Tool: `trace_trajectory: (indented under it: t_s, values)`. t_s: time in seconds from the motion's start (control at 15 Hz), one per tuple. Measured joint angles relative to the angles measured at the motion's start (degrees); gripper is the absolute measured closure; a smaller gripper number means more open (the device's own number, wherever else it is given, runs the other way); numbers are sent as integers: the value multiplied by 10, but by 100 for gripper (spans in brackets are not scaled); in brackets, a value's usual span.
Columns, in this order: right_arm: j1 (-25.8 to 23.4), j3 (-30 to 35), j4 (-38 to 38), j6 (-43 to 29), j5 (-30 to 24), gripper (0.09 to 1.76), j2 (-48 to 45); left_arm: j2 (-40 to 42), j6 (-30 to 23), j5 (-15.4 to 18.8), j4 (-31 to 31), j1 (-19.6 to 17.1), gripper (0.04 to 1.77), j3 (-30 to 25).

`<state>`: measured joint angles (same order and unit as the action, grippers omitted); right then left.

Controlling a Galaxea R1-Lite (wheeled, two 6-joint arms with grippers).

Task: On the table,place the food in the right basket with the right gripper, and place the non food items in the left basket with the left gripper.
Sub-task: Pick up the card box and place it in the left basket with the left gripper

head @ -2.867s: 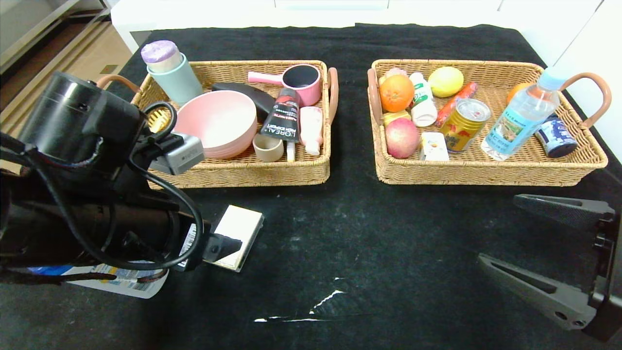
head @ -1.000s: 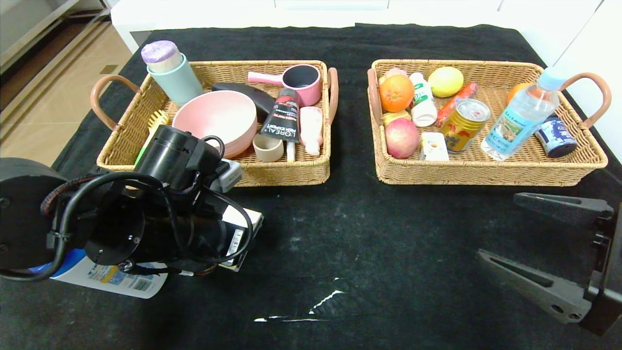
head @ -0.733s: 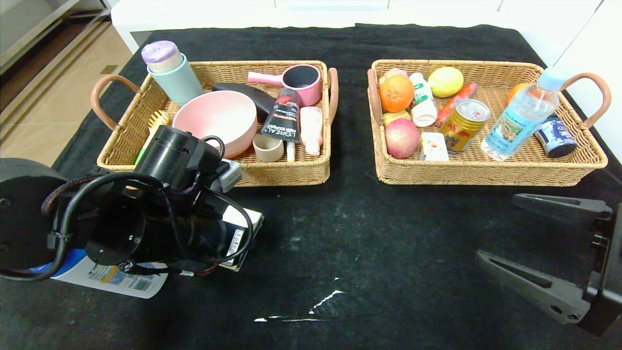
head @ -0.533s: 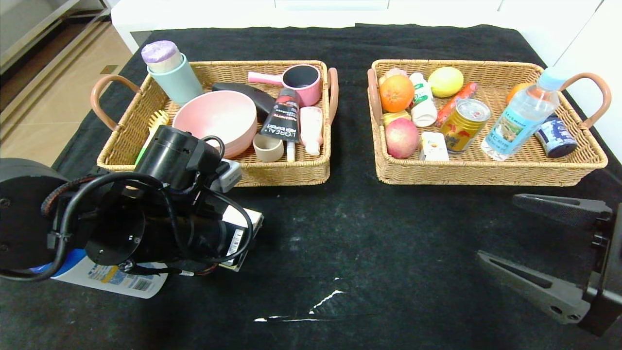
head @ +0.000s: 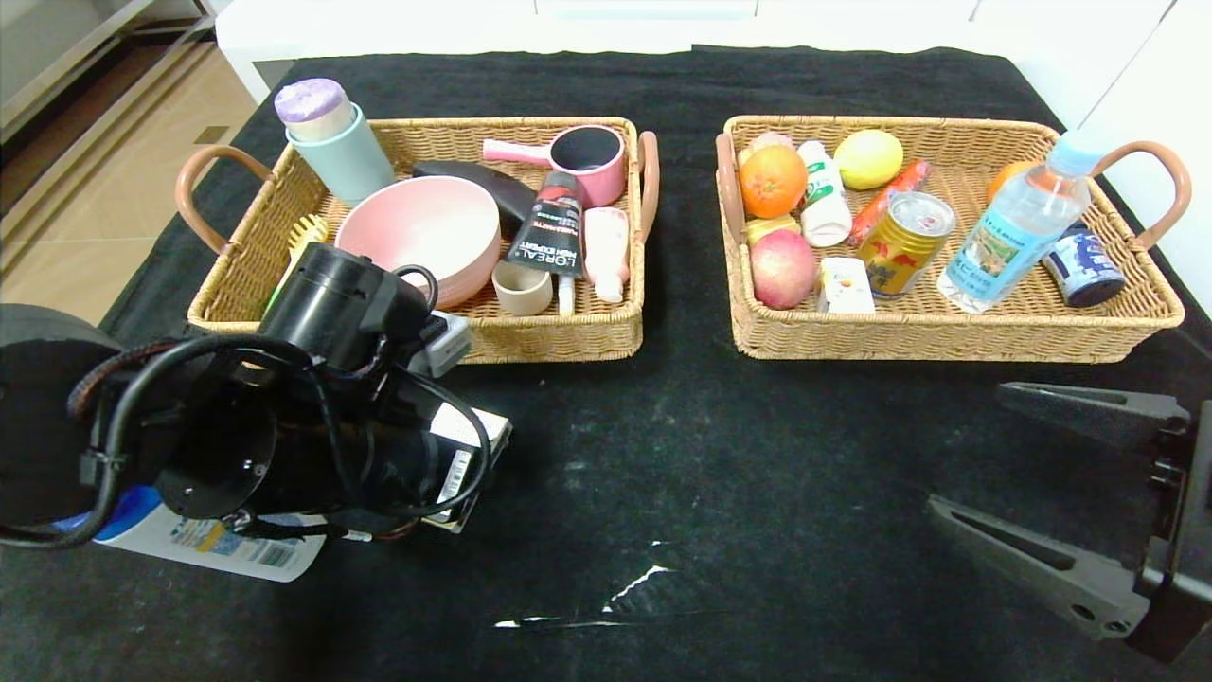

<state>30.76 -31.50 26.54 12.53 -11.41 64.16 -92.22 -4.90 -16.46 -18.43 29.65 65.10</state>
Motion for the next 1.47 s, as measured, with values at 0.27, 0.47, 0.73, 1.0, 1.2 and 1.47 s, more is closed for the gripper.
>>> trace_trajectory:
  t_s: [0.27, 0.47, 0.73, 1.0, 1.2, 1.47]
  values:
    - [3, 2, 0, 2, 0, 14, 0, 38, 4, 1, -2, 17, 78, 14]
    - [4, 3, 0, 1, 0, 14, 0, 57, 2, 1, 2, 27, 78, 39]
    - [4, 2, 0, 2, 0, 14, -1, 63, -2, 3, 9, 30, 78, 89]
    - [4, 2, 0, 2, 0, 14, -2, 48, -3, 1, 10, 36, 78, 136]
    - [4, 2, 0, 3, 0, 14, -2, 25, -4, -1, 11, 36, 78, 179]
    - [4, 2, 0, 2, 0, 14, -7, -13, 1, -11, 55, 36, 79, 221]
